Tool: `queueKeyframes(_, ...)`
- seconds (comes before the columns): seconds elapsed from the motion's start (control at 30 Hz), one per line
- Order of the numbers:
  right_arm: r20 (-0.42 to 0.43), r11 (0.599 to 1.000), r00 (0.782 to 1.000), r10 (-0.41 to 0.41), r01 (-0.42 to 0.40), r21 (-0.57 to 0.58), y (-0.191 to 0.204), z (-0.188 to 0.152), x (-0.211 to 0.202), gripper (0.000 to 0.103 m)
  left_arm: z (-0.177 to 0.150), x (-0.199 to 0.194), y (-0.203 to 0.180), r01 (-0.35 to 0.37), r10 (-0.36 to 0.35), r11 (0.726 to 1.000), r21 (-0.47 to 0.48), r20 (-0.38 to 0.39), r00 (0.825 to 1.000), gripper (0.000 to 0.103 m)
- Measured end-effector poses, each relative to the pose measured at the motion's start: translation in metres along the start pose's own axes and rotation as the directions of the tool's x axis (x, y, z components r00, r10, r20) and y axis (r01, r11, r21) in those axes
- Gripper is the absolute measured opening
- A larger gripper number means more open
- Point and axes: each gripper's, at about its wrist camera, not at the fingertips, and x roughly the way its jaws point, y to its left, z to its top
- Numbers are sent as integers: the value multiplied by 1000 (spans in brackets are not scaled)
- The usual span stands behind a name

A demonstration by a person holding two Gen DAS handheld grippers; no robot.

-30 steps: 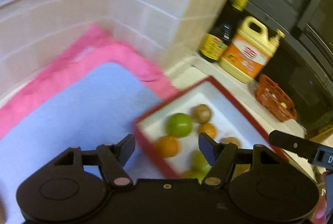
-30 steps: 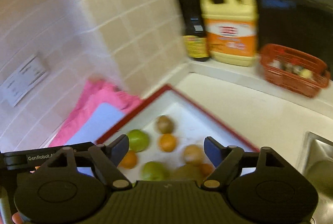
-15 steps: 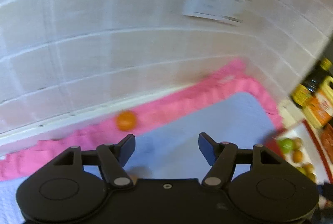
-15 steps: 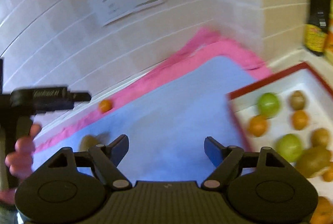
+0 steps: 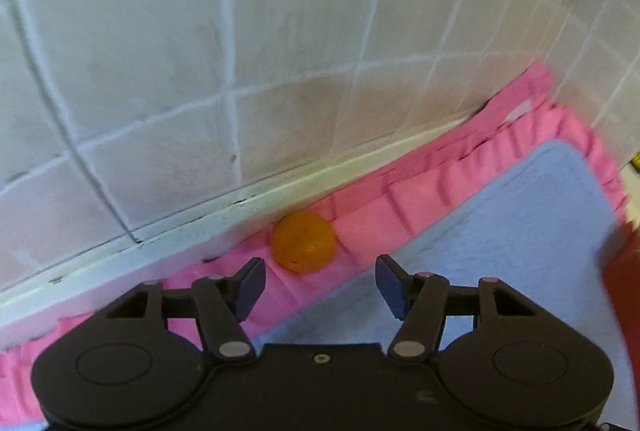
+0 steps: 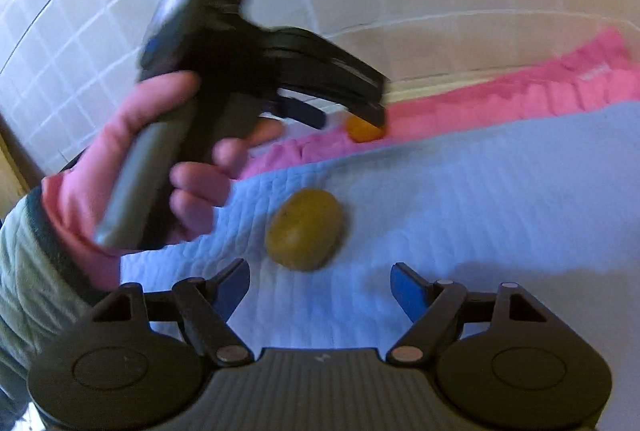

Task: Organize fruits
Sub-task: 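Grasp the last mandarin with the left tool while the right tool grasps a labeled kiwi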

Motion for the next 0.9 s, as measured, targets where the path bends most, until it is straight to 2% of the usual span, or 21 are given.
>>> queueKeyframes(0.17, 5, 998, 1000, -29, 29, -47, -1, -2, 26, 72, 2, 22, 20, 47, -48, 998, -51, -28, 998, 62)
queueKeyframes(0.43, 35, 995, 999, 41, -38, -92, 1, 7, 52, 74, 7, 32, 26, 87, -88, 996, -33, -28, 996, 61)
queueKeyframes(0.53, 22, 992, 998, 66, -64, -108, 3, 7, 56, 72, 8, 30, 27, 91, -91, 996, -2, -29, 995, 55)
queueKeyframes(0.57, 20, 992, 997, 71, -68, -108, 3, 8, 57, 72, 8, 29, 28, 91, -90, 996, 11, -29, 995, 49)
queueKeyframes(0.77, 4, 992, 996, 89, -88, -86, -3, 13, 68, 74, 8, 28, 31, 109, -108, 993, 47, -31, 994, 49)
queueKeyframes(0.9, -8, 993, 994, 113, -114, -45, -11, 17, 77, 67, 7, 26, 32, 111, -109, 993, 49, -29, 994, 49)
